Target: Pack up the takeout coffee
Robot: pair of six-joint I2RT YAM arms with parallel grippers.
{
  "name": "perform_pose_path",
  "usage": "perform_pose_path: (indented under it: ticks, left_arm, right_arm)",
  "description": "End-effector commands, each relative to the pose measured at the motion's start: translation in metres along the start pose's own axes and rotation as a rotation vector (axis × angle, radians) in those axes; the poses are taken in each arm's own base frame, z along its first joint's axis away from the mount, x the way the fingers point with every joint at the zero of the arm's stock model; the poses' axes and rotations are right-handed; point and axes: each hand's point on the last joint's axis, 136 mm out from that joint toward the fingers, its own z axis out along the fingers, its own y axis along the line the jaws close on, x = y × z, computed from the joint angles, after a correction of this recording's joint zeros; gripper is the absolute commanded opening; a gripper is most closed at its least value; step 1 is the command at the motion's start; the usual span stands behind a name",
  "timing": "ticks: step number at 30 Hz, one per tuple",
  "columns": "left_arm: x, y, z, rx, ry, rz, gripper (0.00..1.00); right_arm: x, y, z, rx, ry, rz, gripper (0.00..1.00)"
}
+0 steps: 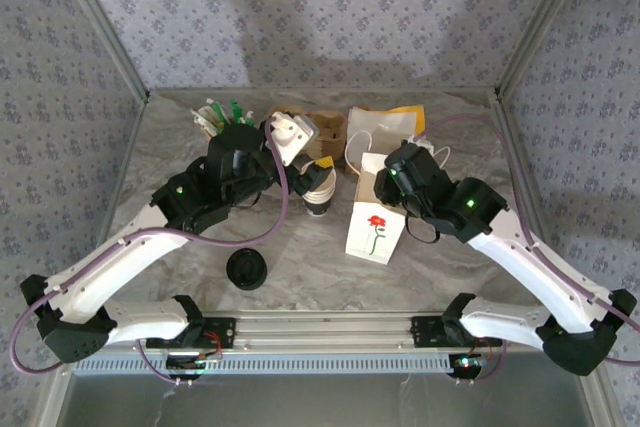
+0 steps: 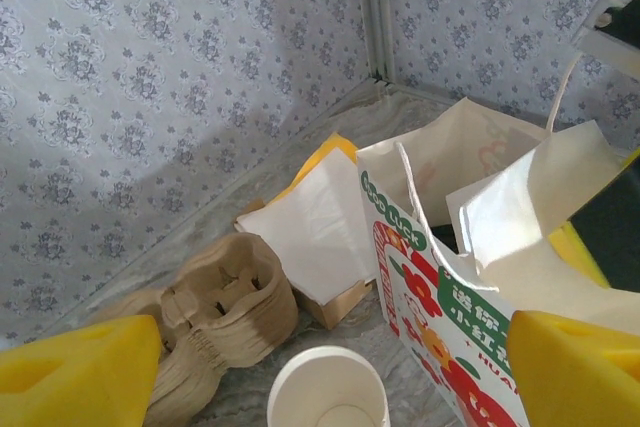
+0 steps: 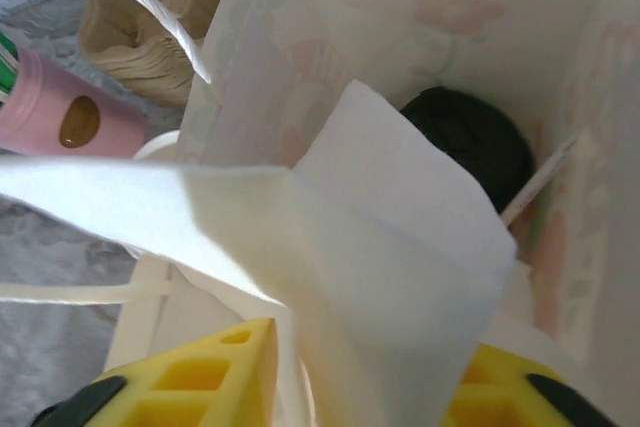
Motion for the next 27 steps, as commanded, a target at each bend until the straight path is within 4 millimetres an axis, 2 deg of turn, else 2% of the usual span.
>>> perform_pose_path:
  ticks: [1, 4, 8, 11, 13, 17, 21, 23, 25, 27]
  left_arm:
    - [-0.021, 0.004, -0.007, -0.004, -0.055, -0.004, 0.89]
    - [-0.024, 0.008, -0.008, -0.027, -0.068, -0.008, 0.9]
    - [-0.03, 0.024, -0.014, -0.111, -0.09, -0.013, 0.93]
    - [-0.033, 0.043, -0.024, -0.202, -0.102, -0.012, 0.95]
    - [-0.032, 0.062, -0.032, -0.279, -0.102, -0.023, 0.97]
    - [-0.012, 0.121, -0.059, -0.493, -0.092, -0.122, 0.99]
    - [0.031, 0.188, -0.104, -0.762, -0.091, -0.283, 1.0]
    - [0.058, 0.21, -0.127, -0.894, -0.082, -0.329, 1.0]
    - [0.087, 0.224, -0.142, -0.987, -0.062, -0.35, 1.0]
    - [0.119, 0.232, -0.15, -1.045, -0.032, -0.359, 1.0]
  right_arm:
    - [-0.022, -0.006, -0.025, 0.016, -0.085, -0.049, 0.38]
    - [-0.041, 0.012, -0.04, -0.051, -0.132, -0.117, 0.47]
    - [-0.07, 0.031, -0.068, -0.114, -0.195, -0.214, 0.55]
    - [-0.102, 0.031, -0.09, -0.128, -0.288, -0.229, 0.59]
    - [-0.122, 0.021, -0.097, -0.109, -0.344, -0.218, 0.61]
    - [-0.152, -0.033, -0.103, 0.011, -0.444, -0.118, 0.62]
    - [-0.158, -0.101, -0.109, 0.136, -0.53, 0.048, 0.65]
    - [-0.149, -0.131, -0.108, 0.196, -0.542, 0.12, 0.65]
    - [-0.133, -0.161, -0.099, 0.259, -0.534, 0.19, 0.66]
    - [-0.109, -0.194, -0.078, 0.332, -0.509, 0.251, 0.67]
